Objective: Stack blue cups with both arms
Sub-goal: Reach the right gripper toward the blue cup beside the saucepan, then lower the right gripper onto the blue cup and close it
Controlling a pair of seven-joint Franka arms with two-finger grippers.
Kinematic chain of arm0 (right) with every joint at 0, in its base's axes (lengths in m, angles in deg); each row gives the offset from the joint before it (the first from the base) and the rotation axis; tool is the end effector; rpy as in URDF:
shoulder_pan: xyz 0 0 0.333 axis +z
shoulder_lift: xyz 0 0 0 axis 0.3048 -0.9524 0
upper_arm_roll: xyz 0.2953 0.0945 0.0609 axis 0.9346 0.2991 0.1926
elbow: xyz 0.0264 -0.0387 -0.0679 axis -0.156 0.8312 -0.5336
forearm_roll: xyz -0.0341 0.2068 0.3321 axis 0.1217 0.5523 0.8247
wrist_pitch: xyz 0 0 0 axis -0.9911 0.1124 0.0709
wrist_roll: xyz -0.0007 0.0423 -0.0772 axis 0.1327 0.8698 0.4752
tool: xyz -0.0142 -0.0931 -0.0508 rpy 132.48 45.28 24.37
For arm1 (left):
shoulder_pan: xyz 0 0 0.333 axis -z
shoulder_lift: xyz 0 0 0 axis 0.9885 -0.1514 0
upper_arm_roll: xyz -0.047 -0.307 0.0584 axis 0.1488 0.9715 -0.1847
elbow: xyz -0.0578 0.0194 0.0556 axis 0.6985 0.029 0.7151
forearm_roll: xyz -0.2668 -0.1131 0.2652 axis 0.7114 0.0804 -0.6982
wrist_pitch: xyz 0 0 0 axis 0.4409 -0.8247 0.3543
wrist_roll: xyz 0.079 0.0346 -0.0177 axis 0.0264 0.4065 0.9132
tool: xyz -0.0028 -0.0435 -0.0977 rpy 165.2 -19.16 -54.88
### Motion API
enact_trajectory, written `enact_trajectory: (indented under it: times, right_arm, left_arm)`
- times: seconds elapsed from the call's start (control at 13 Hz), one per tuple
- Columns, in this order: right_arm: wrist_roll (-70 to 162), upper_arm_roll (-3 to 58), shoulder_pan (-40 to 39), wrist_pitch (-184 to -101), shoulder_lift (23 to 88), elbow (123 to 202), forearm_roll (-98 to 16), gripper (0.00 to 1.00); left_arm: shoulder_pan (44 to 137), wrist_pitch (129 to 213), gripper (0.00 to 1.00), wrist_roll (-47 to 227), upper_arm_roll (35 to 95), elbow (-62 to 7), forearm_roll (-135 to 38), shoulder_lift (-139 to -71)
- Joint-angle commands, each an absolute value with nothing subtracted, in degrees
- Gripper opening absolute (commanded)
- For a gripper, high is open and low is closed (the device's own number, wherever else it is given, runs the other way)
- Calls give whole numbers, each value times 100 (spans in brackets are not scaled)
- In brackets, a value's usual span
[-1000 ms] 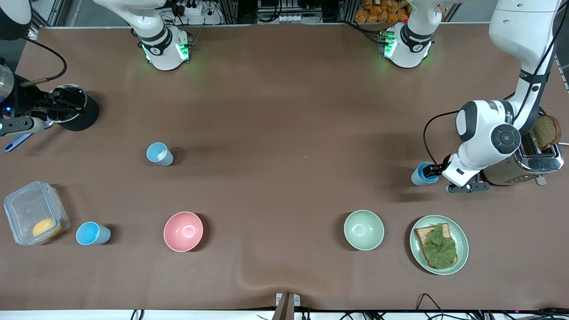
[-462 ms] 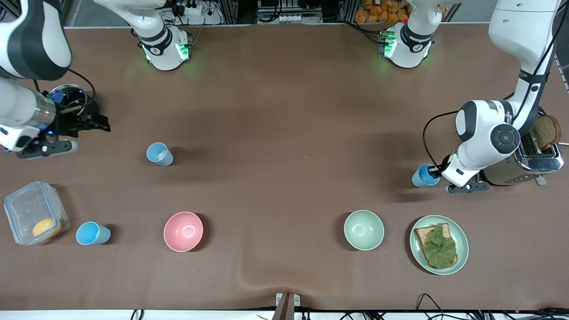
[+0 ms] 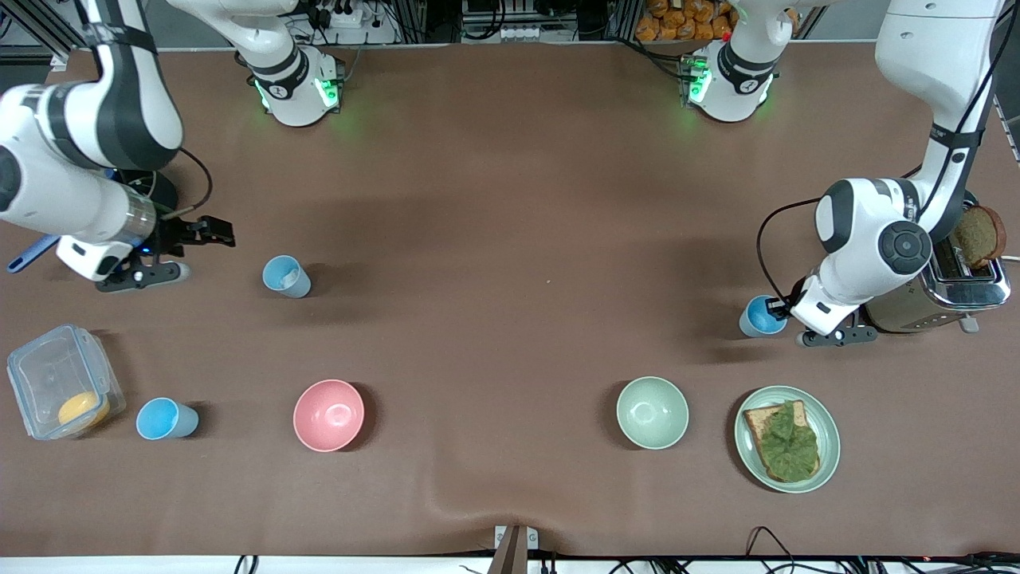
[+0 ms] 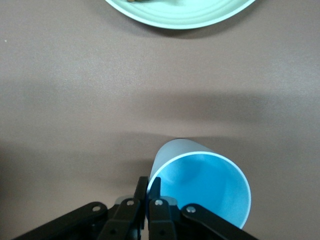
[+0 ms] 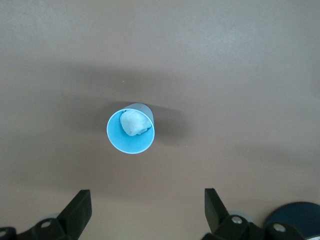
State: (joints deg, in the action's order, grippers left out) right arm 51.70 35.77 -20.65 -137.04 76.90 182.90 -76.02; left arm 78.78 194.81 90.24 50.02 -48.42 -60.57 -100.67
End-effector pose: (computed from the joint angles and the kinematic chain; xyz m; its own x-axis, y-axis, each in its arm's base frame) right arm 0.5310 0.0014 0.3979 0.9666 0.1780 -0.1842 0.1685 -0.9835 -0.0657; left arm 0.5820 -0.0080 0.2404 0.9975 0.0699 -0.0117 0.0697 -0.9975 -0.0138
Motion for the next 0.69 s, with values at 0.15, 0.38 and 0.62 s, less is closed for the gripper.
enact_trajectory:
  times: [0.15, 0.38, 0.62]
  right_arm:
    - [5246, 3576, -1986, -14569, 7846, 19015, -7505, 100]
    - [5255, 3567, -1950, -14974, 7697, 19192, -7505, 100]
    - [5264, 3567, -1985, -15527, 7232, 19236, -7505, 100]
  left_arm:
    - [7901, 19501, 0, 9168, 5011, -4680, -6127, -10098]
    - [7910, 19283, 0, 9247, 5072, -4505, -6118, -10063]
    - [7927, 18773, 0, 9291, 5090, -4109, -6118, -10080]
